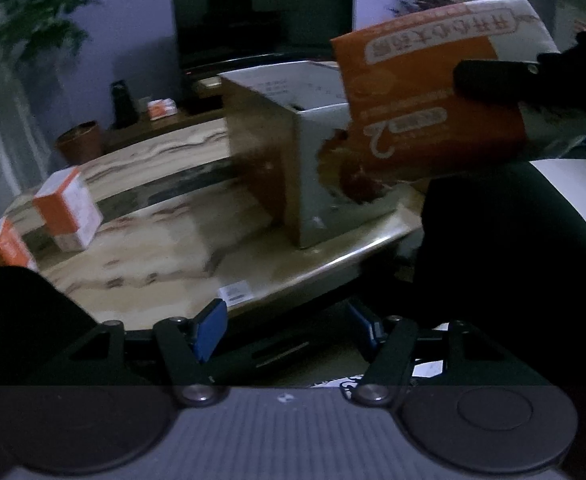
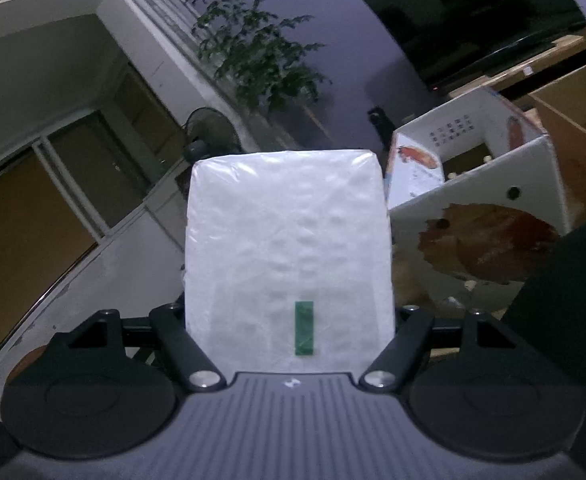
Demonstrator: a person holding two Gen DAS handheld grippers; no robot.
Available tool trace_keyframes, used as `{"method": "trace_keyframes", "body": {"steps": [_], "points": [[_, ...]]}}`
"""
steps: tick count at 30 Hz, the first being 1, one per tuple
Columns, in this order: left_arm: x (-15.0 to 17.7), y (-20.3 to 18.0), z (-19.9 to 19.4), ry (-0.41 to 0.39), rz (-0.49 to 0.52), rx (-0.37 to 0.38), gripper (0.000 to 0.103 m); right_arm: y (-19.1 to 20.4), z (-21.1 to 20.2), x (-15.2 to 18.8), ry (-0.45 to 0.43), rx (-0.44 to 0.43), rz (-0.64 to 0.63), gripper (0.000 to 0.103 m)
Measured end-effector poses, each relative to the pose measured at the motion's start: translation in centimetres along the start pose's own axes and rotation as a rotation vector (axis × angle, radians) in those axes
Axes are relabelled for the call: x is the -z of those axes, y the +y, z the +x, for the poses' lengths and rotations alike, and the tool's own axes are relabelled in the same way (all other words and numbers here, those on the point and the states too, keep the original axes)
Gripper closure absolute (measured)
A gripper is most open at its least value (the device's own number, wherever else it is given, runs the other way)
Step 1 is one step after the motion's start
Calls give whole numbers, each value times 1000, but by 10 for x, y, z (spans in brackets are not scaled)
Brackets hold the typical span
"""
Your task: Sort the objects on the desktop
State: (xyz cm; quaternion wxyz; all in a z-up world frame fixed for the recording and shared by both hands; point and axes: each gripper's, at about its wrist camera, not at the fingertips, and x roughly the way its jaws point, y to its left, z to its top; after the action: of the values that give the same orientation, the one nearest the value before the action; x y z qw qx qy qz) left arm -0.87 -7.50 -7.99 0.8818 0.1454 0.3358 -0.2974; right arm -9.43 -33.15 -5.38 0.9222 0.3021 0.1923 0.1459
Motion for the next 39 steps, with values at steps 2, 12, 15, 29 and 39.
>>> {"method": "trace_keyframes", "body": {"steps": [2, 12, 15, 29, 39], "points": [[-1, -4, 3, 0, 17, 19, 37, -2, -7, 3, -12, 16, 8, 28], [-2, -25, 11, 0, 102, 124, 37, -4, -30, 15, -54, 45, 40, 28], [-2, -28, 14, -2, 117, 148, 37, -3, -34, 16, -62, 53, 46, 28], [-5, -38, 19, -7, 156, 213, 37, 16, -48, 21, -93, 51, 33, 28], [-5, -38, 18, -13, 155, 238, 37, 17, -40, 13, -96, 37, 34, 28]]}}
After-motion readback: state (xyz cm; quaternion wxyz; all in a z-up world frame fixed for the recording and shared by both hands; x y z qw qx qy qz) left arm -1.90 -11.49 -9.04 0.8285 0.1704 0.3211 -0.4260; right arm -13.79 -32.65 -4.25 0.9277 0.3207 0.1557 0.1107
